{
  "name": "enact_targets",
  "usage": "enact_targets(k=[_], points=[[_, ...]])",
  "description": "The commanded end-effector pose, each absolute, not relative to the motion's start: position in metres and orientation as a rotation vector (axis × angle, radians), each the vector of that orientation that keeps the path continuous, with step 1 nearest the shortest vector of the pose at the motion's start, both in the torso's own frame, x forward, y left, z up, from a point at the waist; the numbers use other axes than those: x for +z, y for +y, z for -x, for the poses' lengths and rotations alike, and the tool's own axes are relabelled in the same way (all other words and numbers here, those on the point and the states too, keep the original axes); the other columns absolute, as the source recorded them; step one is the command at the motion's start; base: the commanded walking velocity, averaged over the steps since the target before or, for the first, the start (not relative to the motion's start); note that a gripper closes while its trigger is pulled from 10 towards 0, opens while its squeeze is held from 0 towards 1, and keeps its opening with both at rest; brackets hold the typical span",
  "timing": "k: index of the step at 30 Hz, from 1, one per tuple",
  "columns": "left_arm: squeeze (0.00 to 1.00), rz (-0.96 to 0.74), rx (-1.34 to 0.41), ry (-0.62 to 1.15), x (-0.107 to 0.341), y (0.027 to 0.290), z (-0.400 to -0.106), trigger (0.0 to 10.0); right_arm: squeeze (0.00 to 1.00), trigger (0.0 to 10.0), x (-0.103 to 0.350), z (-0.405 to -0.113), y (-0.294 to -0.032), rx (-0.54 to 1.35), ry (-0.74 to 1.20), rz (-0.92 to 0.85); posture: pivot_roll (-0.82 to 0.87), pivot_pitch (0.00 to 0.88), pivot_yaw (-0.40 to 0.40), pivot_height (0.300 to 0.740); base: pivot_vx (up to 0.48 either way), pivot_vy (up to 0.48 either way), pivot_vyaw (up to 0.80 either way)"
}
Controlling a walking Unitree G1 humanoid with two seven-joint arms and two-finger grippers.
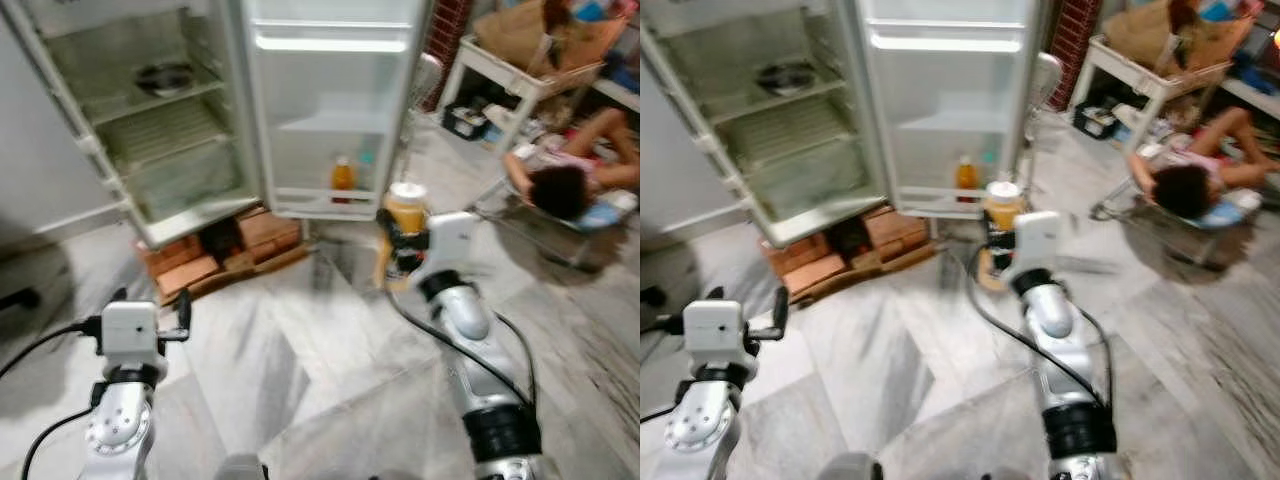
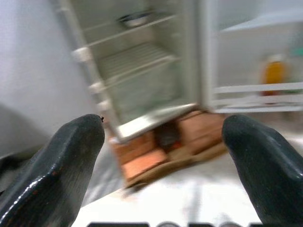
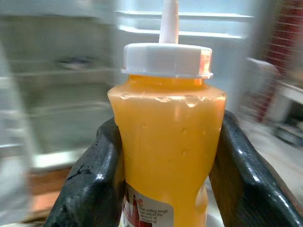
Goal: Restocking fridge
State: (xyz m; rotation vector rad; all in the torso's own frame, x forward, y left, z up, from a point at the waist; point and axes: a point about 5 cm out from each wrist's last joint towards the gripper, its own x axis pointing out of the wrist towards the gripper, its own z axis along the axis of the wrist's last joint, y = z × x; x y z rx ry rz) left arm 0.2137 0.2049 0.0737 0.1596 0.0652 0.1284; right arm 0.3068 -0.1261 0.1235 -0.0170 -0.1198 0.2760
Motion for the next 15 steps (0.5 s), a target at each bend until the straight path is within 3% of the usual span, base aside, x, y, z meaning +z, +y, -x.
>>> enact_targets(k=[1,3,15], points=[[0.0,-0.16,0.114,0.056,0.0747,0.1985,-0.2132,10.0,0.0,10.0,0.1254,-0.3085,-0.1375,0.259,-0.134,0.054,0.04,0.099,-0.021,0.74,0.472,0.0,0.71],[0.0,-0.16,0.114,0.058,0.0743,0.1983,-0.2126,10.0,0.0,10.0,0.1248,-0.3087,-0.1367,0.26,-0.132,0.052,0.04,0.1,-0.022,0.74,0.472,0.0,0.62],[0.0,-0.175,0.09,0.074,0.0715,0.1953,-0.2173,10.0,0.0,10.0,0.1268,-0.3099,-0.1279,0.292,-0.162,0.069,0.03,0.097,-0.01,0.74,0.48,0.0,0.0]])
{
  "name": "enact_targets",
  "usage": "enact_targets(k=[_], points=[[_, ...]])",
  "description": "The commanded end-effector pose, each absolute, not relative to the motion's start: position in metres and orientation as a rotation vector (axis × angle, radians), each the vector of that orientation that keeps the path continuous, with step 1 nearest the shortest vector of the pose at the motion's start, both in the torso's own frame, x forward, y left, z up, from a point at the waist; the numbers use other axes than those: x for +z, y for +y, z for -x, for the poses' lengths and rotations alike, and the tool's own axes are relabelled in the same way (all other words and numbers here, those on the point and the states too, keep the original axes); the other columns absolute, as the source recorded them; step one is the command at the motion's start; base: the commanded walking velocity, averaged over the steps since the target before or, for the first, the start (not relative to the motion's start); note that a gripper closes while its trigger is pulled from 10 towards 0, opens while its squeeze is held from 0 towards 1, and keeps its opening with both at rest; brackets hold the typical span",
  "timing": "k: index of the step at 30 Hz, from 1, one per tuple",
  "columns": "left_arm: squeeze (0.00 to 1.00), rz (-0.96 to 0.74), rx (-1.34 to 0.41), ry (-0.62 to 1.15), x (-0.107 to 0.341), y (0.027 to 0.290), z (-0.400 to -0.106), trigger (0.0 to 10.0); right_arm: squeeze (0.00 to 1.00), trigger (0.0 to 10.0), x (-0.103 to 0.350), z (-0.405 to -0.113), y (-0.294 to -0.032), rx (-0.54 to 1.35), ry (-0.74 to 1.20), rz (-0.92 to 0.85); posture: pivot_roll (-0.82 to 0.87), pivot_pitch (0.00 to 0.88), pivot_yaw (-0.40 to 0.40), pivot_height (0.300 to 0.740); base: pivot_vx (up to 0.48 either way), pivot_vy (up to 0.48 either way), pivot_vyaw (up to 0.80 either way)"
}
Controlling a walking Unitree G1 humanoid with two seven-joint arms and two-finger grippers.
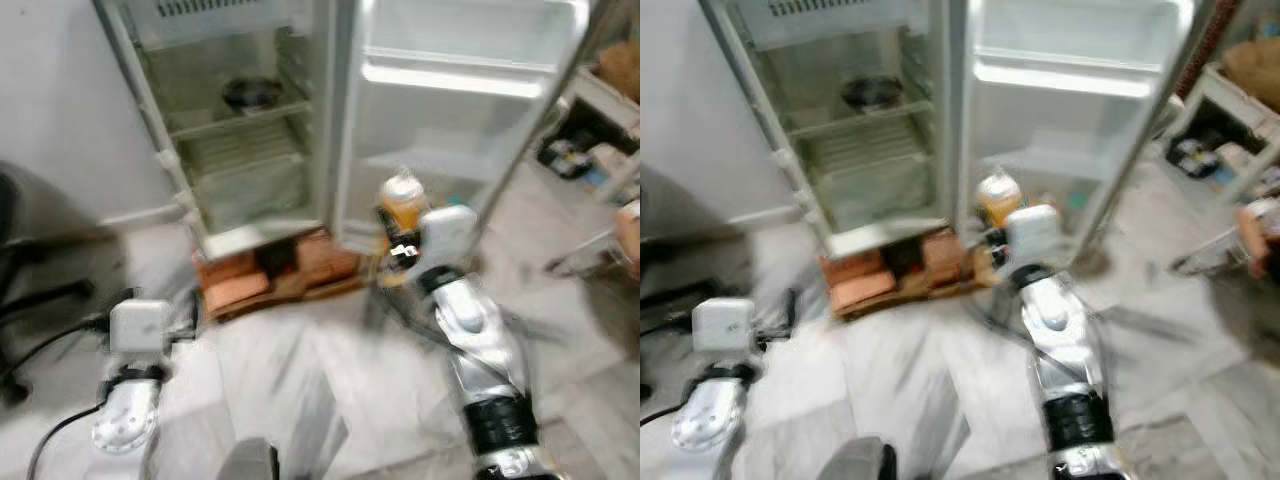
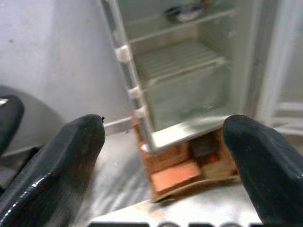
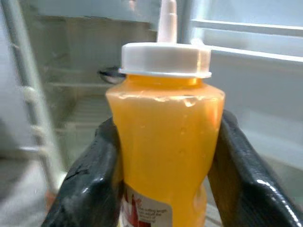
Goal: Restocking fridge
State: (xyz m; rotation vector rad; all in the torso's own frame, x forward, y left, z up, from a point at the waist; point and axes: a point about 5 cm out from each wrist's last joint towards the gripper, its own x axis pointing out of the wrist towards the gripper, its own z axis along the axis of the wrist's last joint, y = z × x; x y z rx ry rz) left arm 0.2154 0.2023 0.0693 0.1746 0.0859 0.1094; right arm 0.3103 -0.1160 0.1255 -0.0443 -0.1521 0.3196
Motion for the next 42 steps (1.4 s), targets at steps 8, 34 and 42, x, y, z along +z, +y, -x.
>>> enact_targets(k=[8,34,42], points=[[0.0,-0.191,0.073,0.079,0.071,0.191,-0.223,10.0,0.0,10.0,0.129,-0.312,-0.124,0.31,-0.182,0.085,0.02,0.094,0.0,0.74,0.472,0.0,0.0],[0.0,-0.192,0.035,0.09,0.068,0.182,-0.223,10.0,0.0,10.0,0.122,-0.309,-0.112,0.358,-0.169,0.096,0.03,0.102,-0.006,0.74,0.235,-0.011,0.0],[0.0,-0.192,0.031,0.092,0.067,0.181,-0.224,10.0,0.0,10.0,0.121,-0.309,-0.111,0.372,-0.165,0.098,0.03,0.107,-0.008,0.74,0.0,-0.348,0.0]])
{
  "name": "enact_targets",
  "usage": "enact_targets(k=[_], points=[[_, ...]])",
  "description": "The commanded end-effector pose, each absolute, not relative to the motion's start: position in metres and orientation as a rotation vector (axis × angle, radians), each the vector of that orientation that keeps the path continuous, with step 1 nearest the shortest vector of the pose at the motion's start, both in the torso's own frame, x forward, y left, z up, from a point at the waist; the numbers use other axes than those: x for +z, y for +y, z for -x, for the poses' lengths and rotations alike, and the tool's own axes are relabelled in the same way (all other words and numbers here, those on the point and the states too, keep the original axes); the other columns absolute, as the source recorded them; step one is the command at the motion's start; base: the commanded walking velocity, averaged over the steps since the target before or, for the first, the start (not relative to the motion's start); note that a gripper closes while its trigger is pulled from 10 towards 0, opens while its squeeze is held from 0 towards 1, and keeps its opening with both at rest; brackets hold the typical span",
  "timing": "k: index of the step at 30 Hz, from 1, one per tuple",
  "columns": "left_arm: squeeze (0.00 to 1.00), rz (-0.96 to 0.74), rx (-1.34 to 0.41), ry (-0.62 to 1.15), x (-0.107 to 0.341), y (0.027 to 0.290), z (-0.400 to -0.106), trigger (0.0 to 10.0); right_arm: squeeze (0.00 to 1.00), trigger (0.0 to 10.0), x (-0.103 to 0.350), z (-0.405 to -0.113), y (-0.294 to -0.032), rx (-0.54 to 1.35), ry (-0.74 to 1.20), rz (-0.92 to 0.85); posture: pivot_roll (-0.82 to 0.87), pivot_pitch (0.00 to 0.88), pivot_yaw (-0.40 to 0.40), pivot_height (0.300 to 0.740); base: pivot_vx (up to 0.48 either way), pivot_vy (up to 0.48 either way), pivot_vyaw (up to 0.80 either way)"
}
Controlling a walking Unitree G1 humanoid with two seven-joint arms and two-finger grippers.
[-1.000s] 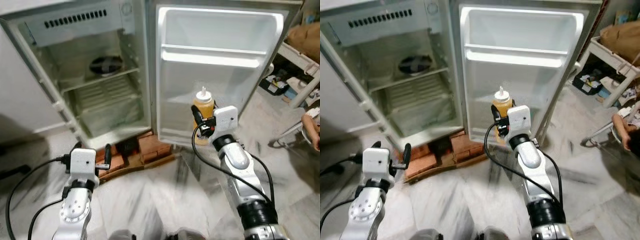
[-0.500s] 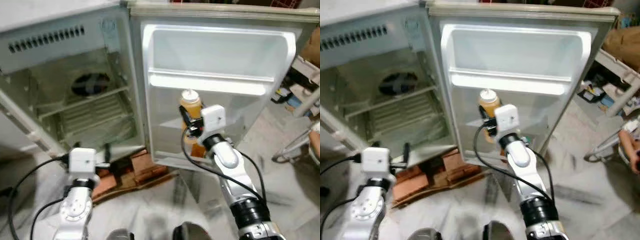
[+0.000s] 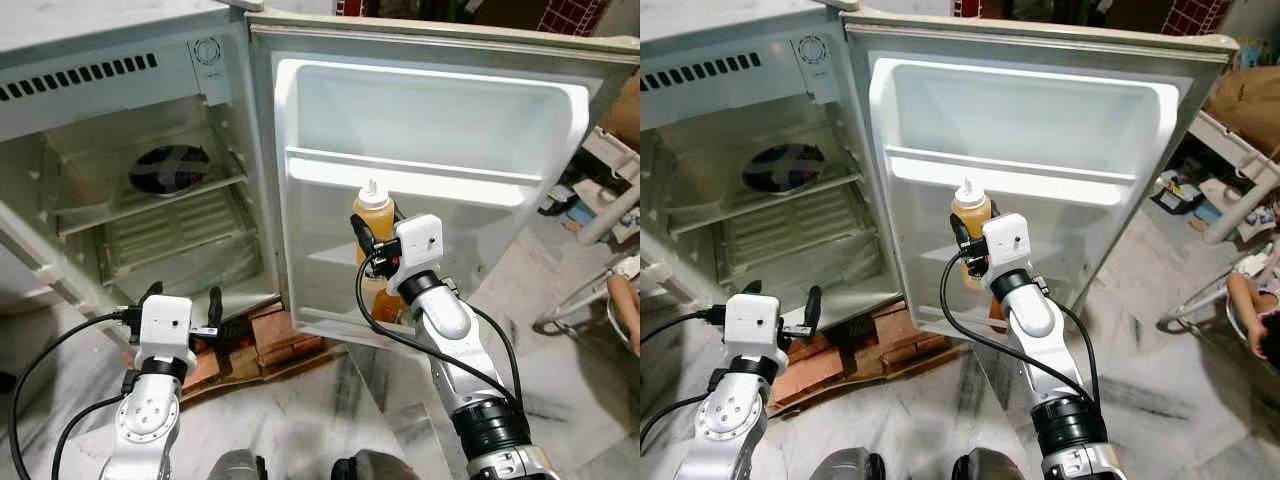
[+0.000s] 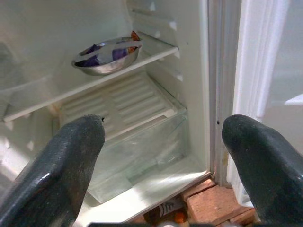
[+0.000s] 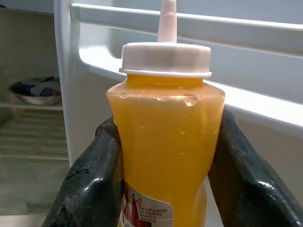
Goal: Restocking fridge
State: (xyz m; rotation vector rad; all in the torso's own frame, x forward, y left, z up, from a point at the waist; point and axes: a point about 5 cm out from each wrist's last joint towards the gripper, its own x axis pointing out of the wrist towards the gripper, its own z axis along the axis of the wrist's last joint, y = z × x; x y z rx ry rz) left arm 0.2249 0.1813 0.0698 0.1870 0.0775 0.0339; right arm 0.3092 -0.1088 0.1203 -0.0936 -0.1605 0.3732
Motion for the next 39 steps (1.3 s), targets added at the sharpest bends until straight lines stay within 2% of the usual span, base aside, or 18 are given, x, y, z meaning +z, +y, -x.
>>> enact_targets(k=[1,6,17,21,28,39], points=[[0.0,-0.192,0.032,0.092,0.067,0.181,-0.224,10.0,0.0,10.0,0.121,-0.309,-0.111,0.374,-0.164,0.099,0.03,0.107,-0.008,0.74,0.0,-0.394,0.0],[0.0,-0.194,0.035,0.092,0.067,0.182,-0.223,10.0,0.0,10.0,0.121,-0.31,-0.111,0.378,-0.162,0.101,0.03,0.107,-0.008,0.74,0.0,-0.318,0.0],[0.0,-0.182,0.135,0.089,0.065,0.195,-0.215,10.0,0.0,10.0,0.12,-0.309,-0.114,0.403,-0.165,0.127,0.03,0.097,-0.011,0.74,0.0,0.0,0.0],[0.0,-0.176,0.138,0.093,0.064,0.194,-0.213,10.0,0.0,10.0,0.118,-0.308,-0.117,0.405,-0.161,0.134,0.03,0.093,-0.012,0.74,0.0,0.0,0.0],[0.0,-0.183,0.132,0.092,0.065,0.194,-0.219,10.0,0.0,10.0,0.12,-0.308,-0.116,0.433,-0.175,0.141,0.02,0.097,-0.006,0.74,0.0,0.0,0.54],[0.0,-0.187,0.12,0.085,0.067,0.192,-0.219,10.0,0.0,10.0,0.118,-0.304,-0.11,0.473,-0.167,0.116,0.02,0.109,-0.012,0.74,0.0,0.0,0.0]])
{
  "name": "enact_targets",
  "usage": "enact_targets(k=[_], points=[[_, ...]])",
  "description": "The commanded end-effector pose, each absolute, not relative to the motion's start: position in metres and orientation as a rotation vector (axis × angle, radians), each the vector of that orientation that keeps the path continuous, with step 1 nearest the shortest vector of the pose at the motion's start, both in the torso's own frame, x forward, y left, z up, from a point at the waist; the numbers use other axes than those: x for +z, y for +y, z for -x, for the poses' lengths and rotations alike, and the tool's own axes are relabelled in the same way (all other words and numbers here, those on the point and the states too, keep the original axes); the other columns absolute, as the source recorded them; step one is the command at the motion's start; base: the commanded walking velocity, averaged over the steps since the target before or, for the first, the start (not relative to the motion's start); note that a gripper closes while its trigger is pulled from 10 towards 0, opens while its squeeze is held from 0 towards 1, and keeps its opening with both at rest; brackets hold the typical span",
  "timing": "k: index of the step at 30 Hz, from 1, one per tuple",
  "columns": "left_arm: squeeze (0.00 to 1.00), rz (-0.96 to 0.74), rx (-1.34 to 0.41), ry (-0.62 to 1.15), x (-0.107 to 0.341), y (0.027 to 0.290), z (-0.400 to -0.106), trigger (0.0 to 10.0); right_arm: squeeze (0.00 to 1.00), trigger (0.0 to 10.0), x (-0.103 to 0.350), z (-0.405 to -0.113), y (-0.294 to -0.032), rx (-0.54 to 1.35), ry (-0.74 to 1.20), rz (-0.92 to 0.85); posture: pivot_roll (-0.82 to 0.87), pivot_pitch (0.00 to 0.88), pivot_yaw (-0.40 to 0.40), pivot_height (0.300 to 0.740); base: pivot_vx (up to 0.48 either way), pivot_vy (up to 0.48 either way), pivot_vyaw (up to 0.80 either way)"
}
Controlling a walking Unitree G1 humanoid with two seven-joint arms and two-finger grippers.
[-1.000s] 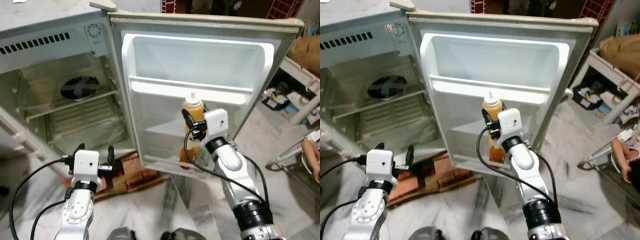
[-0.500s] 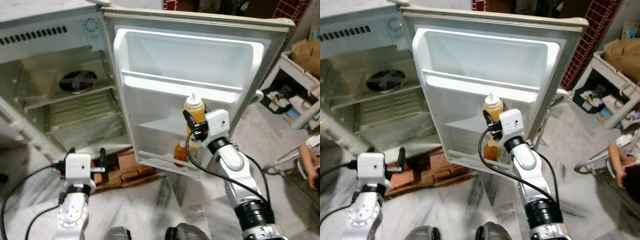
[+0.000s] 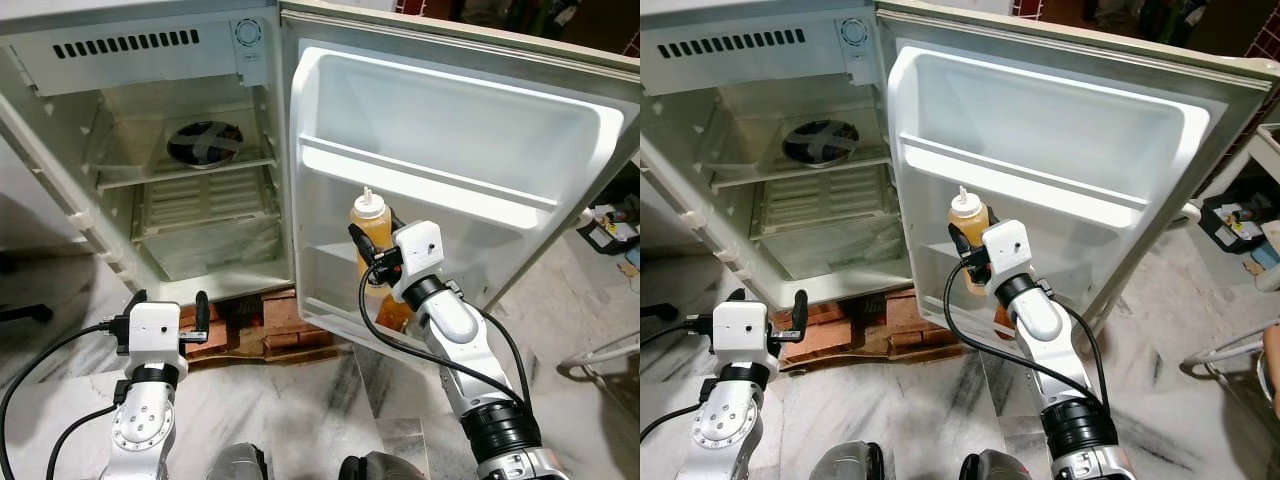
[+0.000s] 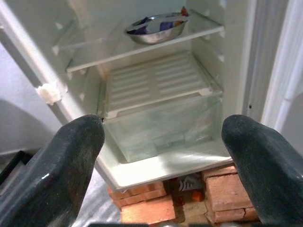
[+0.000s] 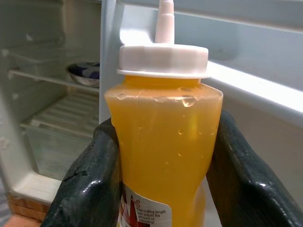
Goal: Restocking fridge
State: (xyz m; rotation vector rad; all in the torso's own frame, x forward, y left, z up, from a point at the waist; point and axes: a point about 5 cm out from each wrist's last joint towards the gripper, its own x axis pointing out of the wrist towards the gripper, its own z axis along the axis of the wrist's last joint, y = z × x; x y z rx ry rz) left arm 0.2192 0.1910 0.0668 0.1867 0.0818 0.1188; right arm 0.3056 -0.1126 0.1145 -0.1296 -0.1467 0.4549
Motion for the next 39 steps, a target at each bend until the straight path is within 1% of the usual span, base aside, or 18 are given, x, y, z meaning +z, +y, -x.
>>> enact_targets(k=[1,3,12,21,34,39], points=[[0.0,-0.186,0.112,0.076,0.0677,0.1914,-0.2197,10.0,0.0,10.0,0.1183,-0.3037,-0.1084,0.487,-0.171,0.109,0.02,0.11,-0.013,0.74,0.0,0.0,0.0],[0.0,-0.184,0.111,0.076,0.0677,0.1909,-0.2203,10.0,0.0,10.0,0.1204,-0.3032,-0.1061,0.506,-0.179,0.094,0.01,0.106,-0.013,0.74,0.0,0.0,0.0],[0.0,-0.177,0.104,0.074,0.0674,0.188,-0.2225,10.0,0.0,10.0,0.1197,-0.3,-0.1035,0.542,-0.182,0.096,0.01,0.106,-0.017,0.74,0.259,0.0,0.0],[0.0,-0.175,0.081,0.109,0.0627,0.186,-0.2244,10.0,0.0,10.0,0.1199,-0.3006,-0.1022,0.554,-0.184,0.1,0.01,0.099,-0.017,0.74,0.0,0.0,0.0],[0.0,-0.17,0.052,0.094,0.0643,0.1859,-0.2257,10.0,0.0,10.0,0.1185,-0.3005,-0.1036,0.543,-0.176,0.085,0.01,0.097,-0.013,0.74,0.0,0.0,0.0],[0.0,-0.169,0.045,0.095,0.0642,0.1847,-0.2264,10.0,0.0,10.0,0.1185,-0.3008,-0.1035,0.541,-0.177,0.087,0.01,0.096,-0.013,0.74,0.242,0.0,0.0]])
